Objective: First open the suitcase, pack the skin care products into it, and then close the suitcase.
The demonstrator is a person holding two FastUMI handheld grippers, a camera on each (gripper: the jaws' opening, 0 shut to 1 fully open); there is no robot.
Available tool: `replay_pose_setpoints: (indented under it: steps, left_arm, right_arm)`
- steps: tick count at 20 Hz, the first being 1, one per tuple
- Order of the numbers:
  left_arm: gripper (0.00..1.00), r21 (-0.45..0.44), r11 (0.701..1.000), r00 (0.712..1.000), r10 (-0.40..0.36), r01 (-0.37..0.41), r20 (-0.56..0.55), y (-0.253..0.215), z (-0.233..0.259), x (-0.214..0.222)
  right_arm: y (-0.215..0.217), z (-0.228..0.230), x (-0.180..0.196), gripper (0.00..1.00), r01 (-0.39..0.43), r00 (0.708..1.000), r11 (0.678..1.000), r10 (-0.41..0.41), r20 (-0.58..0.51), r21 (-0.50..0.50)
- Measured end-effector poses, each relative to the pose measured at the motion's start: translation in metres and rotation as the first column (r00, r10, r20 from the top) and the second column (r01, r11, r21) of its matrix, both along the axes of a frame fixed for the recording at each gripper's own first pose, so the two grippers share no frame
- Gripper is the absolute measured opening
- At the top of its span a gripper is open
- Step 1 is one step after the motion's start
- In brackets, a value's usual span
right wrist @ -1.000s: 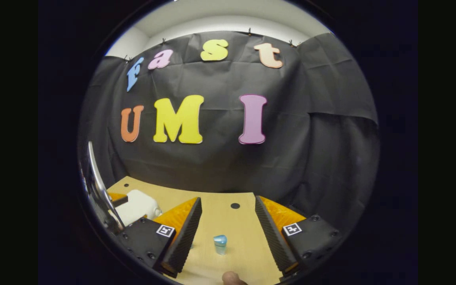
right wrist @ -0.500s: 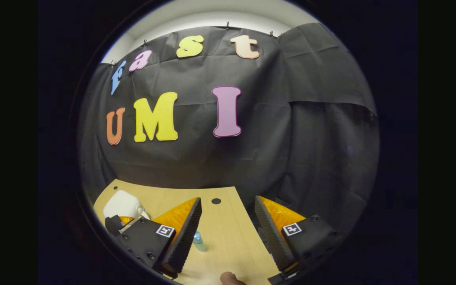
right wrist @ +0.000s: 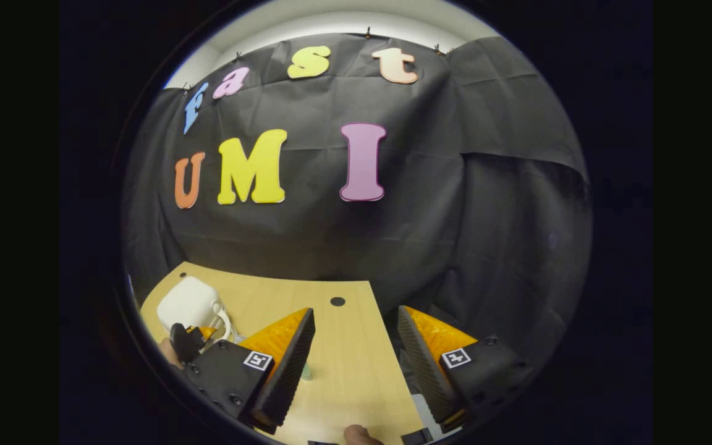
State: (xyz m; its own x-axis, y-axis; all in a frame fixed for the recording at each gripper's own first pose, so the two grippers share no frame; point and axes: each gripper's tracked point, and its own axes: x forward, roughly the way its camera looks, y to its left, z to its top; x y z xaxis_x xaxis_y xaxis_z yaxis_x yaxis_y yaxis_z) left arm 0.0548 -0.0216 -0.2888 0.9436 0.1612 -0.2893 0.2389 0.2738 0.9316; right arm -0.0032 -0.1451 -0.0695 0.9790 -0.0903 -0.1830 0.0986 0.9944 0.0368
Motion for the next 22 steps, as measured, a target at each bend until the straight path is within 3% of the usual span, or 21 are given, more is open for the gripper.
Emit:
replay_pose_setpoints:
  steps: [5, 7, 14, 17, 22]
  left_arm:
    - [0.15, 0.038, 0.999, 1.0, 0.022, -0.021, -0.013, 0.003, 0.01, -0.001]
    - [0.07, -0.006, 1.0, 1.0, 0.023, -0.023, -0.008, 0.003, 0.015, -0.004]
    - [0.03, -0.194, 0.98, 0.999, 0.048, -0.046, 0.006, 0.016, 0.072, -0.005]
    - [0.03, -0.331, 0.939, 0.996, 0.092, -0.088, -0.002, 0.036, 0.103, -0.003]
    - [0.02, -0.487, 0.868, 0.993, 0.12, -0.097, 0.015, 0.081, 0.163, -0.002]
  right_arm:
    - [0.003, -0.004, 0.002, 0.81, -0.012, 1.0, 1.0, 0.012, -0.016, -0.01]
    - [0.005, -0.005, 0.005, 0.81, -0.009, 1.0, 1.0, 0.009, -0.018, -0.007]
    - [0.023, -0.008, 0.017, 0.81, 0.002, 0.999, 1.0, -0.001, -0.042, 0.018]
    - [0.036, -0.012, 0.023, 0.81, 0.008, 0.998, 1.0, -0.007, -0.055, 0.021]
    - [0.074, -0.015, 0.038, 0.8, 0.012, 0.996, 1.0, -0.01, -0.085, 0.014]
